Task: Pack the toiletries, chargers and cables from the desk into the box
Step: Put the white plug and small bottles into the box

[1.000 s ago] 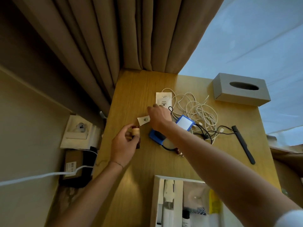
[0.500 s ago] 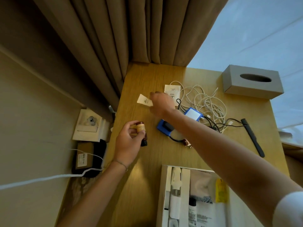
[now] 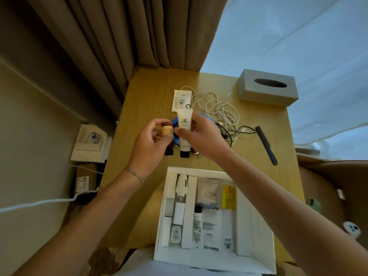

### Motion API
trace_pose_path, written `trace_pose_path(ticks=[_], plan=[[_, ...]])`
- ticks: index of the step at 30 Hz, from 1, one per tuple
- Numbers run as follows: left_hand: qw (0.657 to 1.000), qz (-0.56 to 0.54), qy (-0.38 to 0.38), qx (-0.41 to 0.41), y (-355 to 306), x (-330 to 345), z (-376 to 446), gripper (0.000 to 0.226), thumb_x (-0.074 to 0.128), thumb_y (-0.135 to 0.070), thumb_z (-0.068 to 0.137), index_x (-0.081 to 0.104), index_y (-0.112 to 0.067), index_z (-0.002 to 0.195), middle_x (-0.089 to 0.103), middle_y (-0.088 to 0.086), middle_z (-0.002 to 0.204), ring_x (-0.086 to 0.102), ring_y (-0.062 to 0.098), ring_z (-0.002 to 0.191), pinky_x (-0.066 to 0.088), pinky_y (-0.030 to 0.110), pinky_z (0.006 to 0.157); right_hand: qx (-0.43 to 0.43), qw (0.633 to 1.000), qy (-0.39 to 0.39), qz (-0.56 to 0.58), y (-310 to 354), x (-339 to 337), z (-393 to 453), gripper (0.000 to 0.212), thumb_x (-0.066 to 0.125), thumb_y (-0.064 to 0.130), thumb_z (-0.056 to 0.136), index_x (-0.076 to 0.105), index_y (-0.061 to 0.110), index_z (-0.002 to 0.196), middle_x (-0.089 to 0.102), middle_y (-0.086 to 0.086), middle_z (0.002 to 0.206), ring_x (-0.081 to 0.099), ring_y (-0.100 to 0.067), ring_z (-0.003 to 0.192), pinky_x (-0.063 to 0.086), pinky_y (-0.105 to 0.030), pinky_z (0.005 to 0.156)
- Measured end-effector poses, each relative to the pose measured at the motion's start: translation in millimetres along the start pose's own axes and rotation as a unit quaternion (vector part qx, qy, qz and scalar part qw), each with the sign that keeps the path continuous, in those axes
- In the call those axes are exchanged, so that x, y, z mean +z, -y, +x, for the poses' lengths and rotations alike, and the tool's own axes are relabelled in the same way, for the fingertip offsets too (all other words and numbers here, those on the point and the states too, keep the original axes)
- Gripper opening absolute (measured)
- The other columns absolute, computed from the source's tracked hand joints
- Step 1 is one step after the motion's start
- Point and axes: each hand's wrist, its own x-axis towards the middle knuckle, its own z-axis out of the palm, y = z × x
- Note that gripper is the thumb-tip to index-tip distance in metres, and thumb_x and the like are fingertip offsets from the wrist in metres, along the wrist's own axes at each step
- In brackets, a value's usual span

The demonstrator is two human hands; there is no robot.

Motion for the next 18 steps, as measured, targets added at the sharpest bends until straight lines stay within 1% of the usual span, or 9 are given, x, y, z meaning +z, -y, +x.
trace_pose_path(ticks=[1, 2, 4, 6, 9, 11, 13, 15, 18], plan=[[1.000, 0.016, 0.001, 0.014, 0, 6, -6, 0.027, 0.066, -0.019, 0.093, 0.061, -0.032, 0.117, 0.071, -0.010, 0.098, 0.069, 0.006, 0.092, 0.062, 0.032, 0.075, 0.012, 0.999, 0.006, 0.037, -5, -4, -16, 0.031, 0.073, 0.030, 0.091, 0.065, 0.018, 0.118, 0.074, 0.005, 0.102, 0.071, -0.006, 0.086, 0.057, -0.021, 0.067], [0.999, 0.033, 0.002, 0.026, 1, 11, -12, 0.028, 0.067, -0.020, 0.093, 0.060, -0.031, 0.118, 0.071, -0.009, 0.098, 0.069, 0.009, 0.092, 0.062, 0.037, 0.077, 0.022, 0.998, 0.013, 0.060, -11, -8, -30, 0.028, 0.073, 0.032, 0.092, 0.067, 0.020, 0.115, 0.075, 0.005, 0.097, 0.072, -0.007, 0.085, 0.059, -0.026, 0.069], [0.998, 0.056, 0.007, 0.034, 6, 23, -24, 0.029, 0.066, -0.020, 0.093, 0.060, -0.028, 0.120, 0.069, -0.005, 0.101, 0.068, 0.014, 0.094, 0.060, 0.045, 0.081, 0.042, 0.997, 0.019, 0.057, -27, -11, -57, 0.021, 0.071, 0.039, 0.092, 0.069, 0.024, 0.107, 0.076, 0.004, 0.089, 0.073, -0.008, 0.081, 0.061, -0.032, 0.070], [0.997, 0.070, 0.004, 0.036, 13, 32, -35, 0.027, 0.065, -0.019, 0.094, 0.060, -0.027, 0.119, 0.069, -0.004, 0.102, 0.067, 0.014, 0.095, 0.059, 0.046, 0.082, 0.075, 0.995, 0.032, 0.065, -46, -10, -82, 0.016, 0.072, 0.041, 0.091, 0.069, 0.028, 0.100, 0.076, 0.006, 0.084, 0.073, -0.007, 0.076, 0.060, -0.029, 0.065], [0.993, 0.110, 0.002, 0.049, 21, 41, -52, 0.024, 0.063, -0.023, 0.095, 0.059, -0.029, 0.118, 0.068, -0.009, 0.099, 0.066, 0.008, 0.090, 0.060, 0.039, 0.077, 0.145, 0.982, 0.083, 0.084, -82, 0, -112, 0.014, 0.073, 0.038, 0.090, 0.066, 0.034, 0.102, 0.076, 0.013, 0.086, 0.072, 0.001, 0.073, 0.055, -0.019, 0.060], [0.989, 0.134, 0.010, 0.060, 26, 45, -63, 0.025, 0.063, -0.023, 0.095, 0.059, -0.029, 0.119, 0.068, -0.011, 0.098, 0.065, 0.005, 0.089, 0.059, 0.033, 0.073, 0.191, 0.974, 0.109, 0.045, -109, 10, -126, 0.018, 0.076, 0.033, 0.087, 0.066, 0.032, 0.103, 0.075, 0.007, 0.088, 0.070, 0.004, 0.068, 0.053, -0.016, 0.056], [0.988, 0.145, 0.018, 0.057, 31, 50, -72, 0.025, 0.063, -0.022, 0.095, 0.059, -0.028, 0.119, 0.068, -0.010, 0.098, 0.066, 0.005, 0.088, 0.060, 0.034, 0.071, 0.218, 0.966, 0.134, -0.026, -134, 21, -138, 0.016, 0.079, 0.031, 0.085, 0.066, 0.031, 0.093, 0.073, 0.005, 0.083, 0.068, 0.003, 0.059, 0.051, -0.014, 0.051], [0.987, 0.151, 0.025, 0.052, 34, 53, -80, 0.025, 0.064, -0.021, 0.095, 0.059, -0.028, 0.118, 0.069, -0.007, 0.099, 0.067, 0.007, 0.087, 0.061, 0.035, 0.069, 0.237, 0.956, 0.148, -0.088, -153, 31, -147, 0.018, 0.082, 0.034, 0.082, 0.065, 0.032, 0.082, 0.072, 0.007, 0.074, 0.068, 0.000, 0.056, 0.051, -0.015, 0.050], [0.985, 0.164, 0.038, 0.048, 38, 57, -90, 0.025, 0.064, -0.021, 0.094, 0.059, -0.029, 0.117, 0.070, -0.004, 0.098, 0.069, 0.010, 0.081, 0.061, 0.032, 0.063, 0.254, 0.944, 0.146, -0.152, -172, 40, -158, 0.023, 0.085, 0.041, 0.078, 0.066, 0.028, 0.075, 0.070, 0.009, 0.064, 0.066, -0.001, 0.054, 0.049, -0.019, 0.048]])
